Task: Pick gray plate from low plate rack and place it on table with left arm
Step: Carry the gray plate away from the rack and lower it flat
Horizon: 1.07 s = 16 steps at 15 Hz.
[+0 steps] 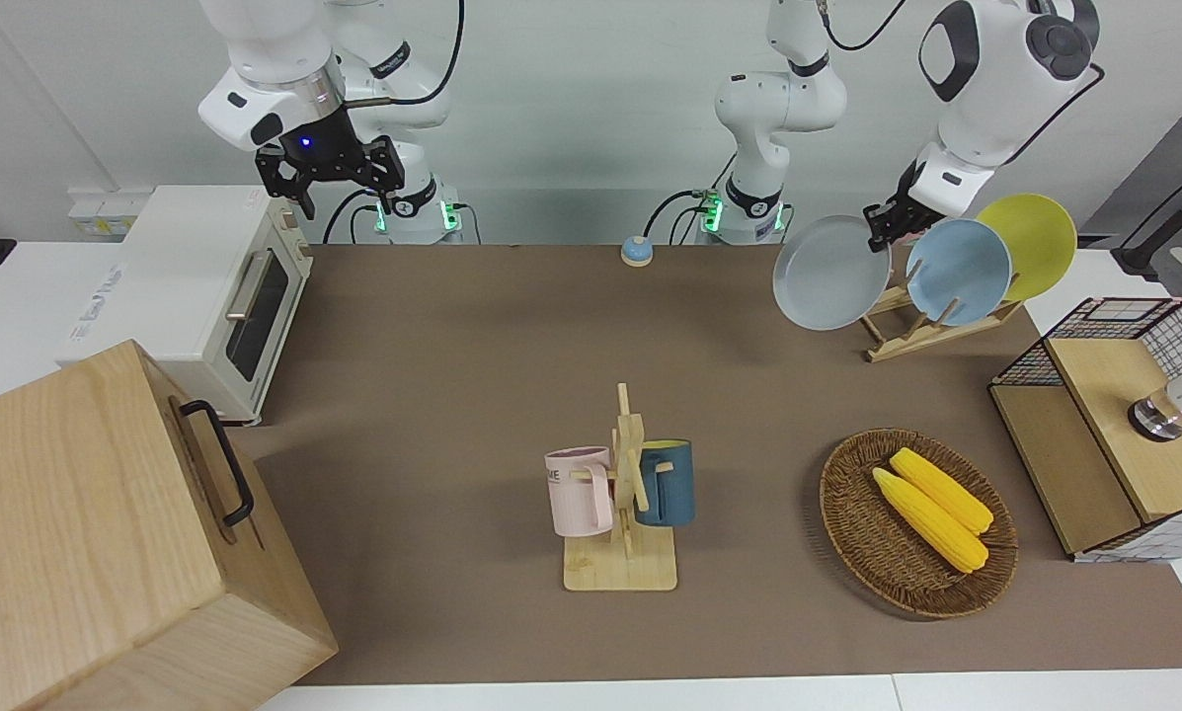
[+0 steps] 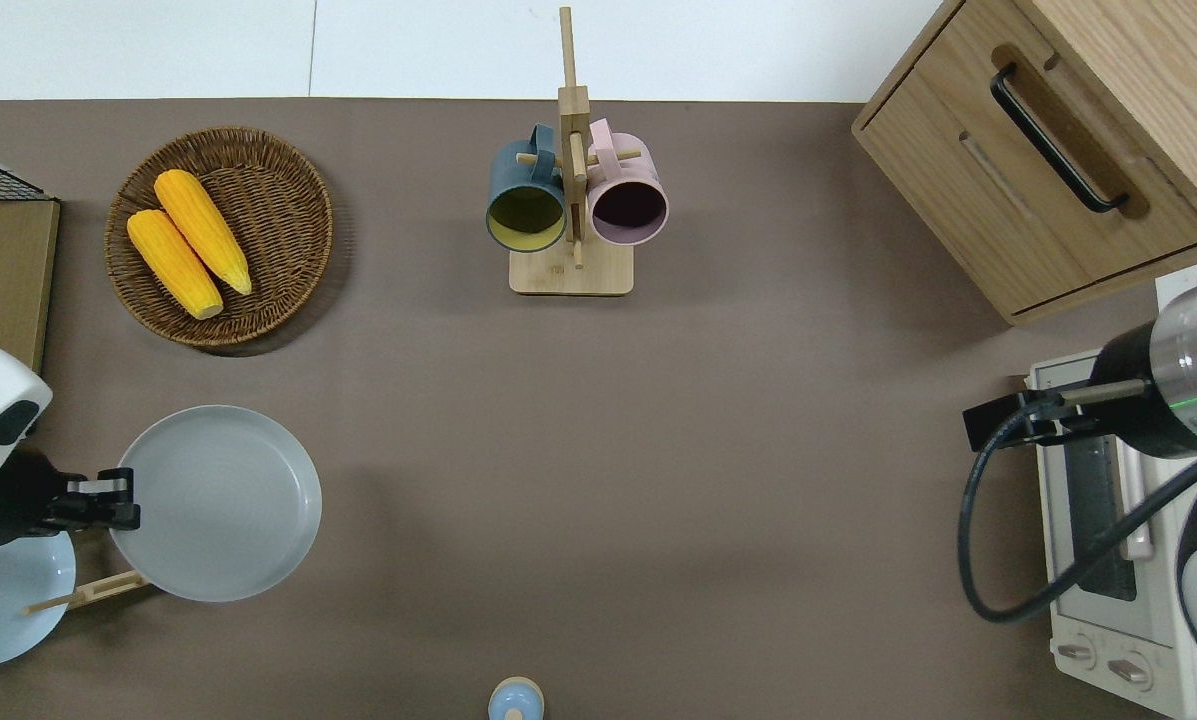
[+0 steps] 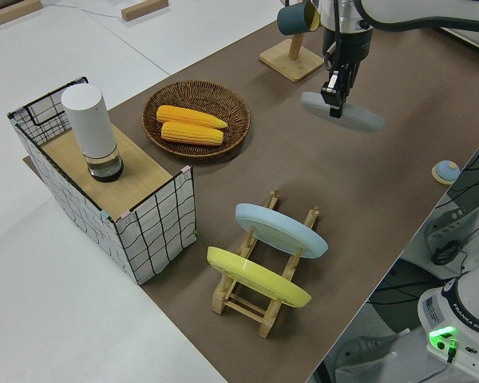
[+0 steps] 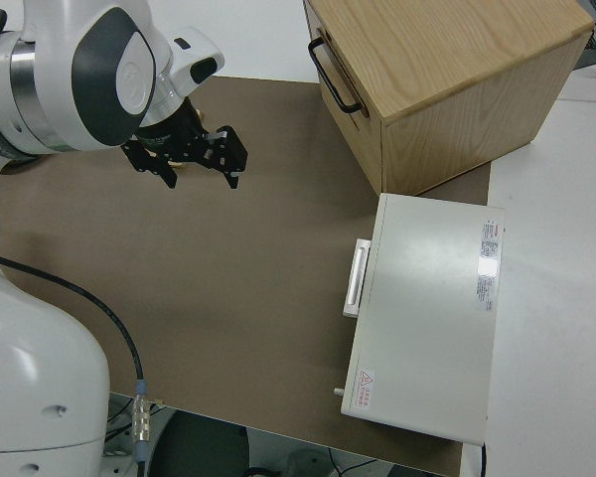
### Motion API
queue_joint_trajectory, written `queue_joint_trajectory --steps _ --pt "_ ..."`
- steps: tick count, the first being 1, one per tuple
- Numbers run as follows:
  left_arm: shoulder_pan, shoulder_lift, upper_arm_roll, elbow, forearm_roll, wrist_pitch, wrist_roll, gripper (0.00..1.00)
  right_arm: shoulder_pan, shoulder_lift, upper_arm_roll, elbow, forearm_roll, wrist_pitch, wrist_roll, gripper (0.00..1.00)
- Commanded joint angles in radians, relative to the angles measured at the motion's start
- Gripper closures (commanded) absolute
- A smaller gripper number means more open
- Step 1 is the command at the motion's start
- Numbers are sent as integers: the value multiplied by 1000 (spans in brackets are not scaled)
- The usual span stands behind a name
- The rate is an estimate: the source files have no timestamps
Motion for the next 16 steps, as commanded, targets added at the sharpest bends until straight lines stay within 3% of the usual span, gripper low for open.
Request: queue_joint_trajectory --steps 1,8,13,15,16 --pt "-5 -60 -8 -168 -55 153 9 1000 -15 -5 7 6 4 -15 -3 13" --pt "-3 -83 -74 -366 -61 351 6 1000 -15 -5 7 6 4 -15 -3 11" --pt "-5 9 -109 -371 -57 371 -21 970 -15 -5 7 6 4 -15 -3 11" --pt "-3 11 -109 -371 -54 370 -24 611 -15 -5 7 6 4 -15 -3 13" --pt "-2 9 -109 -363 -48 365 -20 224 -13 -5 7 6 4 -15 -3 11"
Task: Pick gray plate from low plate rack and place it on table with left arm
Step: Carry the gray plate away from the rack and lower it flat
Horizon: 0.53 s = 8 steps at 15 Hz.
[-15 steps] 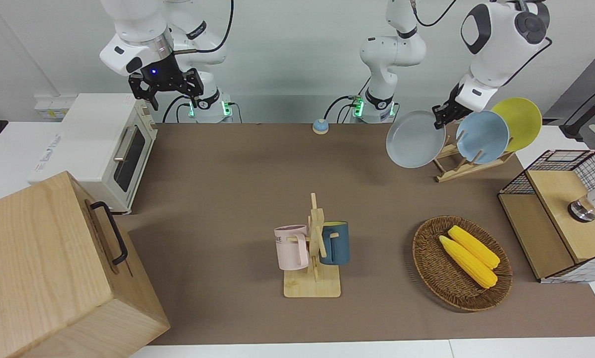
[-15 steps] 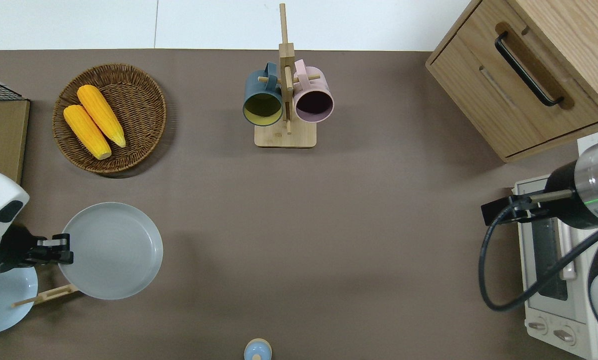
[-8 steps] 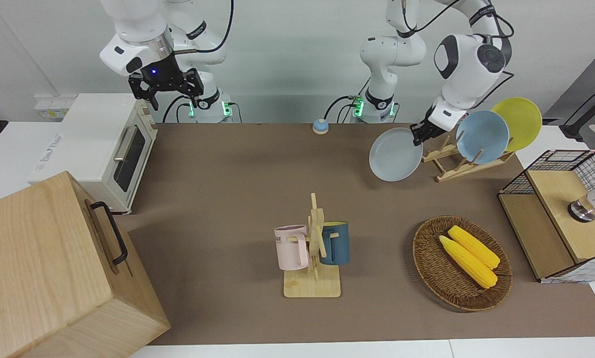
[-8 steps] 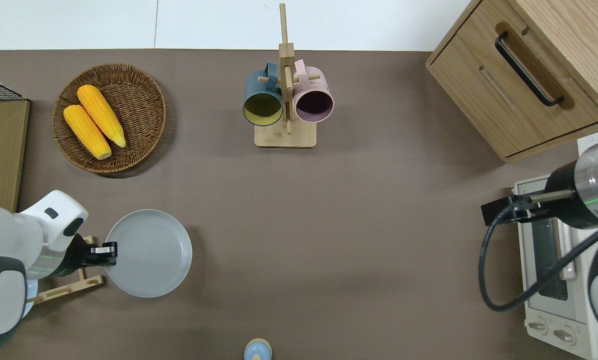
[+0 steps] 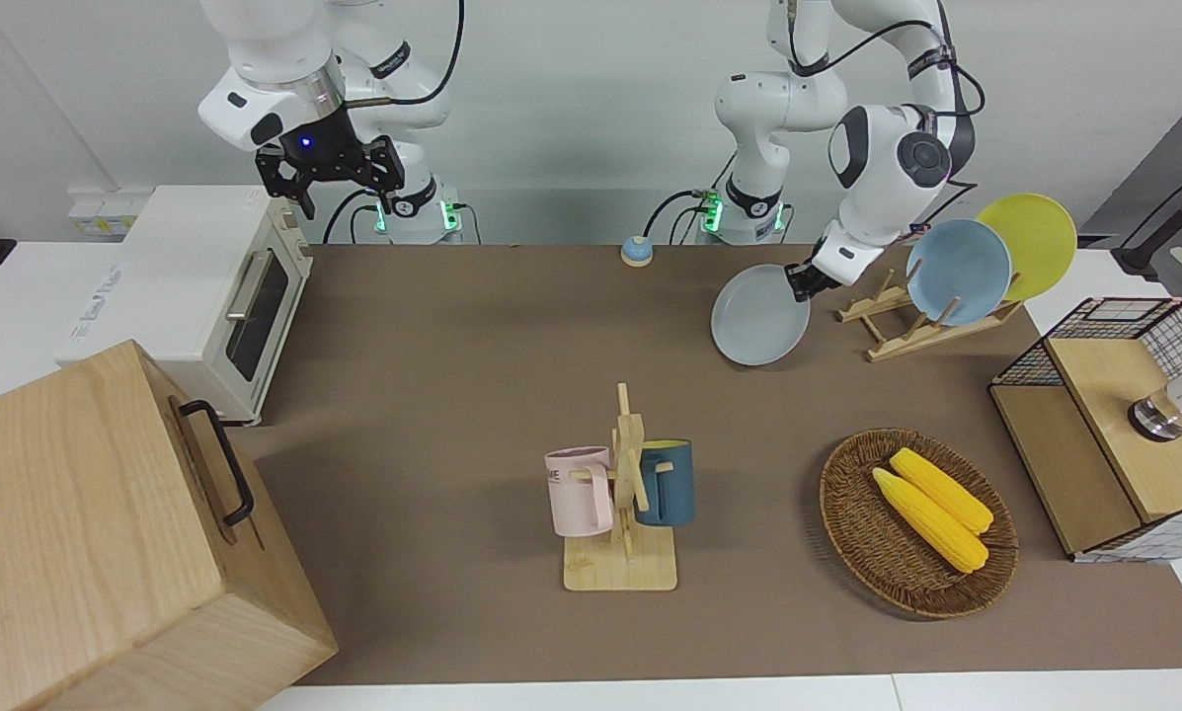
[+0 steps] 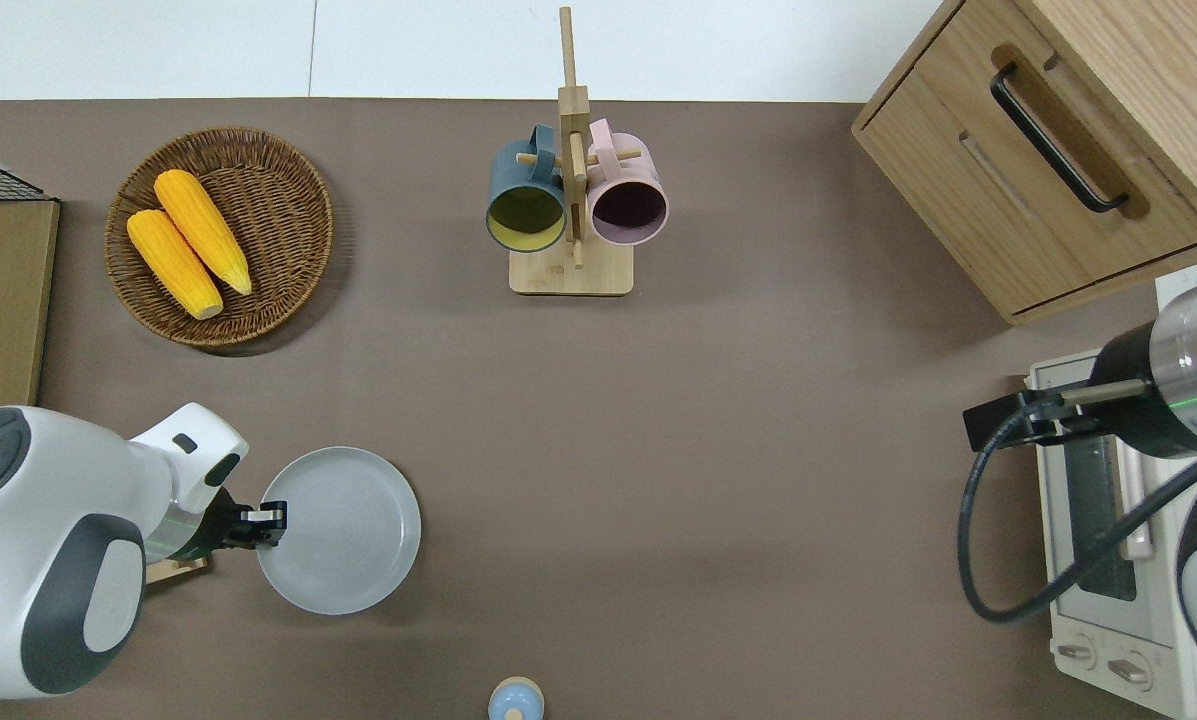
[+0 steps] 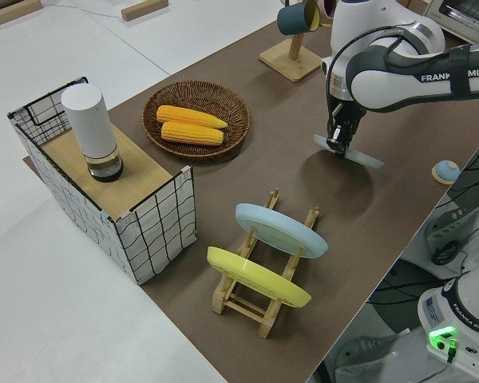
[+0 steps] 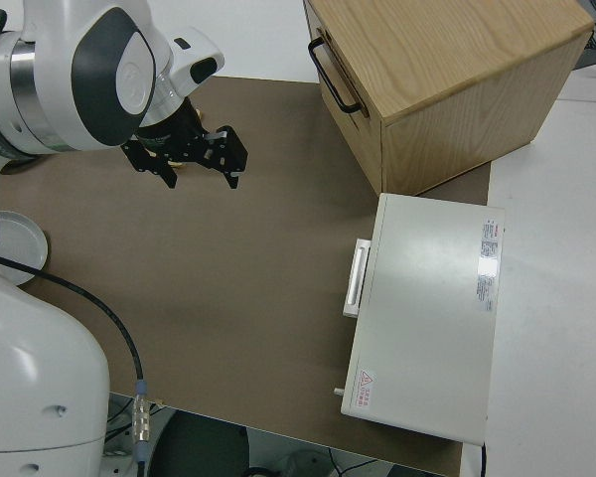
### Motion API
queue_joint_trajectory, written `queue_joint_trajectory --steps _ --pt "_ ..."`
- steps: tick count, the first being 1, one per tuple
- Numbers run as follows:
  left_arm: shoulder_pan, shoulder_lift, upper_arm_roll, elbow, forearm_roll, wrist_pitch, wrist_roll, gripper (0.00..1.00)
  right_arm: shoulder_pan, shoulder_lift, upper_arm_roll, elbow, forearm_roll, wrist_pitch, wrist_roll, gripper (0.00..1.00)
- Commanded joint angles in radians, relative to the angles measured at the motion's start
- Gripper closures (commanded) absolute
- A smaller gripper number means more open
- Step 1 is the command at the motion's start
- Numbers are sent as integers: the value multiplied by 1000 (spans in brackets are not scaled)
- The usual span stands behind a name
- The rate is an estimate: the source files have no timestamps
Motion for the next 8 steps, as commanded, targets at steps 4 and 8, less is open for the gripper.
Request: queue_joint_trajectory --steps 4,8 --pt "11 -10 10 59 4 -3 -10 9 -15 -5 7 6 4 -15 -3 11" --pt "11 -10 14 219 96 -80 -10 7 -15 -5 7 6 4 -15 -3 11"
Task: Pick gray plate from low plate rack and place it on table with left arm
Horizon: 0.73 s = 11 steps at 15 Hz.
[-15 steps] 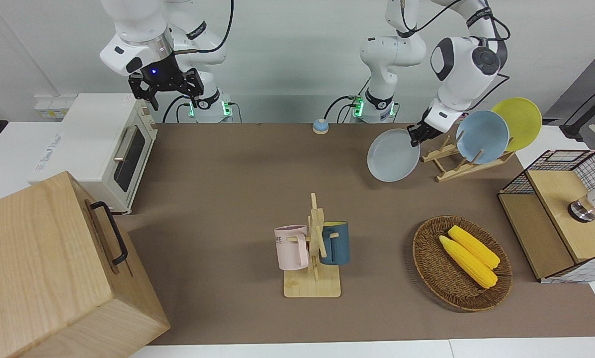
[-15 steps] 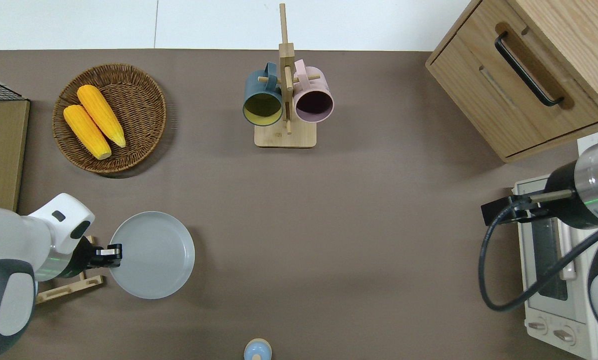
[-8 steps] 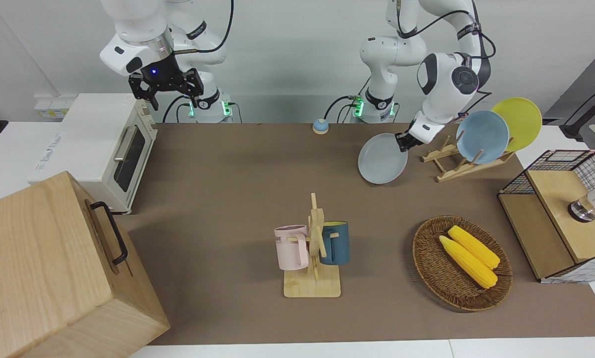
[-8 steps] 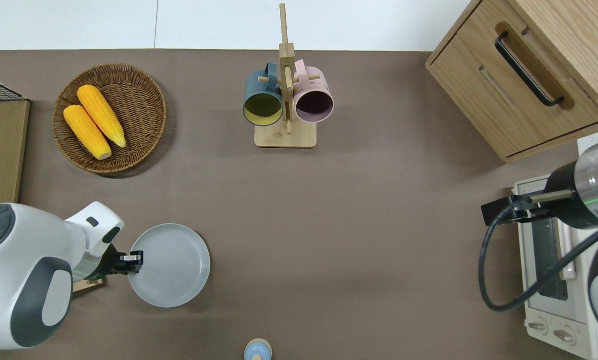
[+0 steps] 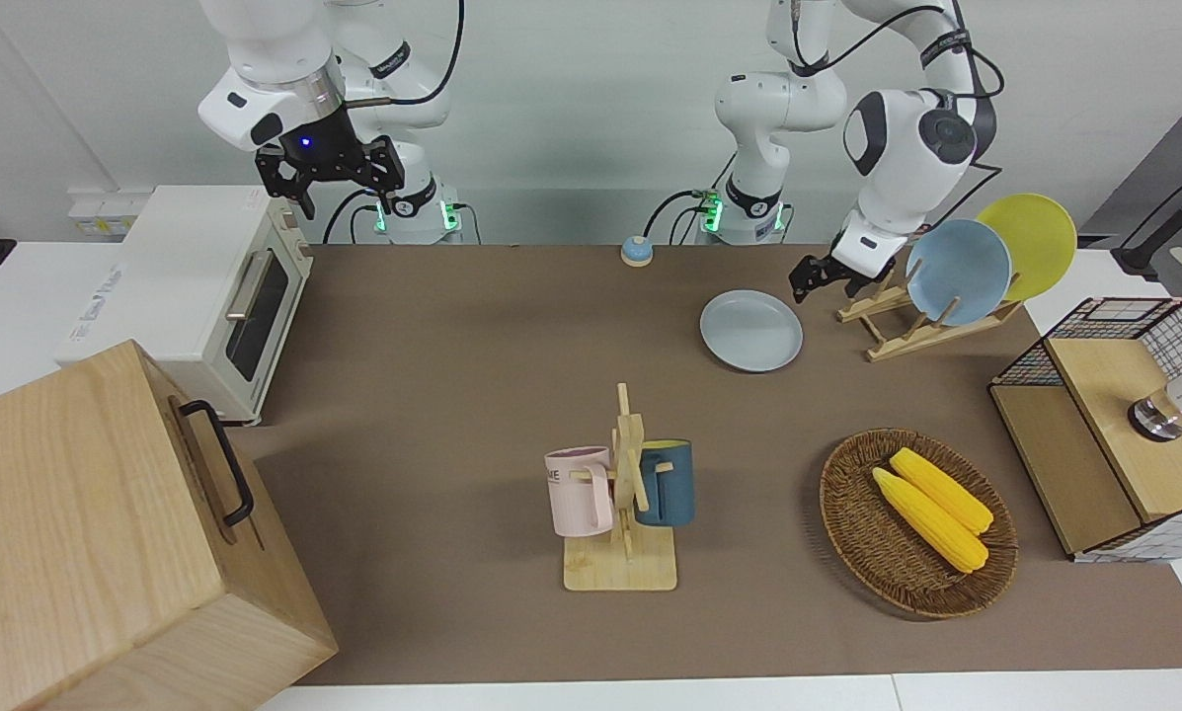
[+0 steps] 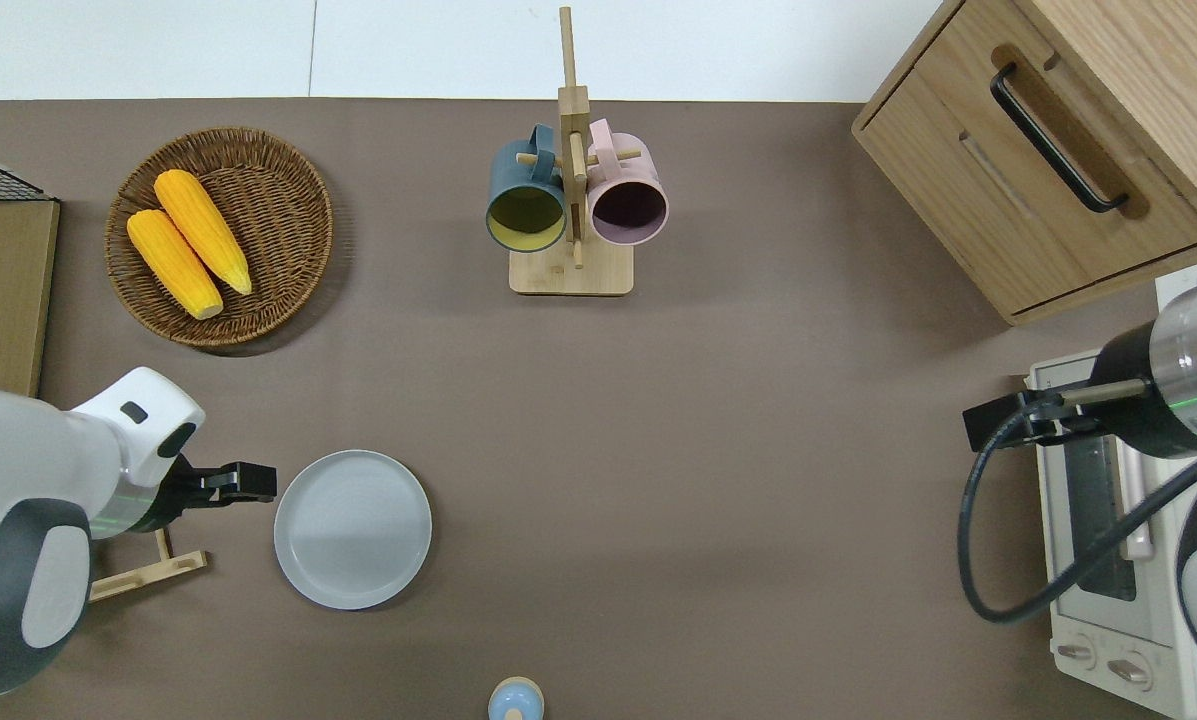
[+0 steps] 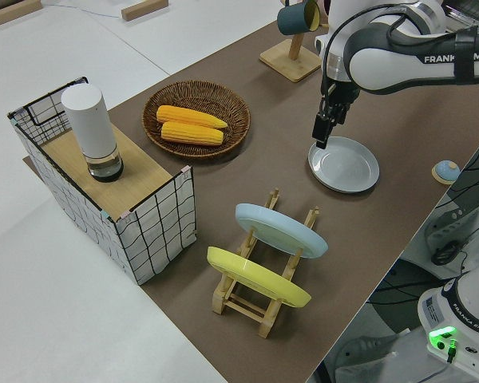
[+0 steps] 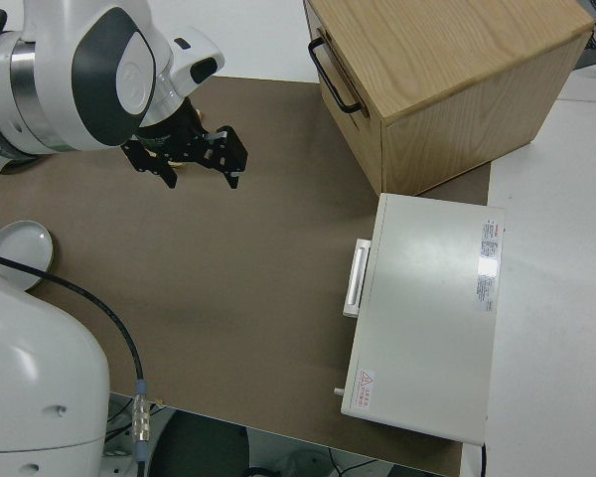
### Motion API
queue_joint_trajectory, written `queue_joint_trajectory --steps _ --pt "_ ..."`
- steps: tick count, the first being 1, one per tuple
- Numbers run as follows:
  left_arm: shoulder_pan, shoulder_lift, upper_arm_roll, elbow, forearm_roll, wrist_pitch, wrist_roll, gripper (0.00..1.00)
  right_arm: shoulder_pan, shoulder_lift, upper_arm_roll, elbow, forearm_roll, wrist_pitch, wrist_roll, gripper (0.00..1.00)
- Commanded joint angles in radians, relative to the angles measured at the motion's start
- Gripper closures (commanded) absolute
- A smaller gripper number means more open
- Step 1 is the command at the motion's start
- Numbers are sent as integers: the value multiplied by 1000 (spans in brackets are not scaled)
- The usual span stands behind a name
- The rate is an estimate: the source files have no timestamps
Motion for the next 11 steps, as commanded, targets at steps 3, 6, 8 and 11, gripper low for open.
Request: queue_joint_trajectory --steps 3,6,8,11 --pt "2 -6 8 228 41 -140 -10 7 -15 -5 7 6 4 -15 -3 11" --pt "2 -11 8 326 52 -223 -1 7 -15 -5 7 6 4 -15 -3 11" --pt "4 -12 8 349 52 -240 -11 5 -15 -5 7 6 4 -15 -3 13" --pt "4 -23 18 353 44 -268 -22 5 -13 -5 7 6 4 -15 -3 11"
